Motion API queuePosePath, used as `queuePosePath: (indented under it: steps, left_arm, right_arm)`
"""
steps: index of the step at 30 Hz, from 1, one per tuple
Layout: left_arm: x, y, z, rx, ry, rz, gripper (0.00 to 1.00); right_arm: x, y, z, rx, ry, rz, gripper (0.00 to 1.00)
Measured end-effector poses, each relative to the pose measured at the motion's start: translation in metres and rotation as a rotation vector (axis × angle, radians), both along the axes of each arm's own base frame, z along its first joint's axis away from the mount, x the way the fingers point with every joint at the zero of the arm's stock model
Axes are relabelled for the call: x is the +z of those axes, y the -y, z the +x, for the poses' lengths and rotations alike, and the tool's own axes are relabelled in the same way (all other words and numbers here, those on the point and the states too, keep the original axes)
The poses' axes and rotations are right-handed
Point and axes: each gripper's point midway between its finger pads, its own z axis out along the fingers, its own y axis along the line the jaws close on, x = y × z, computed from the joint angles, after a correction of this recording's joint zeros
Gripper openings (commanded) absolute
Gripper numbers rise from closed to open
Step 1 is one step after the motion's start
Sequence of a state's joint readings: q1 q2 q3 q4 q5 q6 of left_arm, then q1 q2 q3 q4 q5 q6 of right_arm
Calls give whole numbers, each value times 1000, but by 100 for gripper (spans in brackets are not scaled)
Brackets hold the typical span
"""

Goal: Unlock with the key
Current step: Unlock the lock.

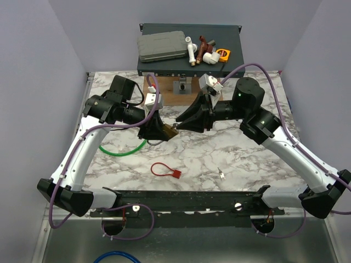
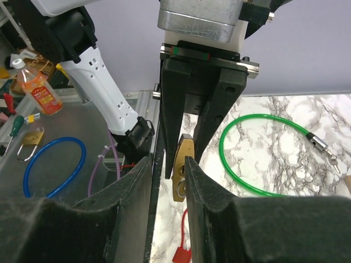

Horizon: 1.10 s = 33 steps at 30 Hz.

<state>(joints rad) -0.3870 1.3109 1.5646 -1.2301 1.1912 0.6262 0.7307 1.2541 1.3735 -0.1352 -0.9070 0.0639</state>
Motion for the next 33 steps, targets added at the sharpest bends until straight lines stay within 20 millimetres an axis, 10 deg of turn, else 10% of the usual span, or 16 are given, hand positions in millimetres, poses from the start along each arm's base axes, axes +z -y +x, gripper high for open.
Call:
queuePosePath:
  steps: [19, 33]
  left_arm:
    - [0, 0, -3, -12, -1, -6, 0]
    - [1, 0, -3, 8, -48, 2, 0]
  right_arm:
    - [-14, -8, 8, 7, -31, -28, 1]
    - [-19, -8, 7, 17, -31, 6, 1]
